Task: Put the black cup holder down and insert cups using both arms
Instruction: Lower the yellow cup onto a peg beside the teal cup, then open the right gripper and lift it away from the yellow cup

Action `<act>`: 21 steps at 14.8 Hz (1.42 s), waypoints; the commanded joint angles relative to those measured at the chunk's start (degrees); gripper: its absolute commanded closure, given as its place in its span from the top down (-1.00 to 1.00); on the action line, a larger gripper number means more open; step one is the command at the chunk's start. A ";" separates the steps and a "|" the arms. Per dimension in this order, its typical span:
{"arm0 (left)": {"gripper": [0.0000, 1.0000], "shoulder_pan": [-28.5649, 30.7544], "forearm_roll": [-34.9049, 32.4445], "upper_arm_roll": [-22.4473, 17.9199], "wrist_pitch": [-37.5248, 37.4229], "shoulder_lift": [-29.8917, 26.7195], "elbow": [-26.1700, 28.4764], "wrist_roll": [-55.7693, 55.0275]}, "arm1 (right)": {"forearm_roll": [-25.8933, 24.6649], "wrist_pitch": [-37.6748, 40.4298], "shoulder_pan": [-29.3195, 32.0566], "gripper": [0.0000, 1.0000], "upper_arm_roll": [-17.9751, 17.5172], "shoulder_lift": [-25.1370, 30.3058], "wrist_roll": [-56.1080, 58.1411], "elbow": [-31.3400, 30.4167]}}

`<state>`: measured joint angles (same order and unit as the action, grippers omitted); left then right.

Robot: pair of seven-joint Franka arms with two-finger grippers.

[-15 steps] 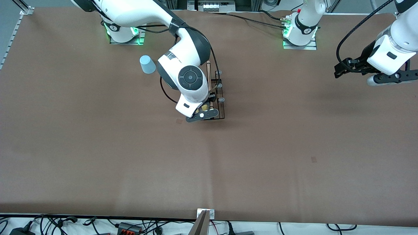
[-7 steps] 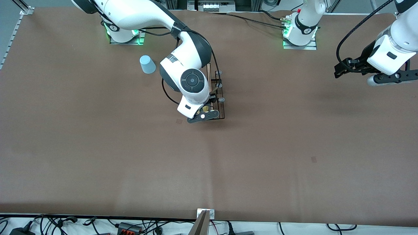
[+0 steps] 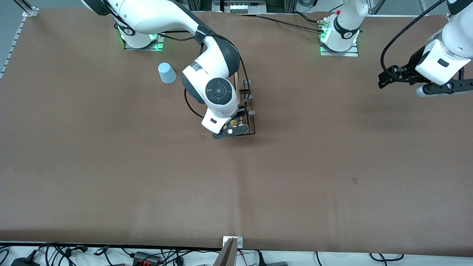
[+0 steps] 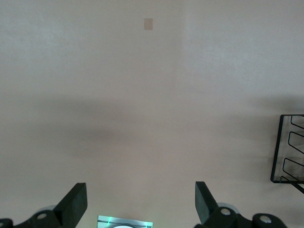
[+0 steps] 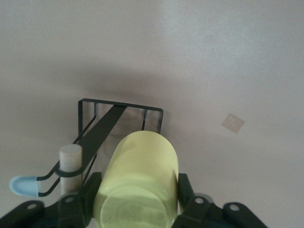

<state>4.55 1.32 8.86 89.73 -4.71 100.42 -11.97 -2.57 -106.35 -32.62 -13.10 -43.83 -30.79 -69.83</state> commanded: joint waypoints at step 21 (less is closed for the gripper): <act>1.00 0.90 1.23 0.11 -0.61 1.02 -1.63 0.37 | -0.42 5.00 4.22 1.00 13.62 14.56 -1.55 -0.66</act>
<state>4.97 1.35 8.86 89.73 -4.59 100.40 -11.97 -3.33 -103.35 -30.84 0.64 -30.99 -32.87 -69.35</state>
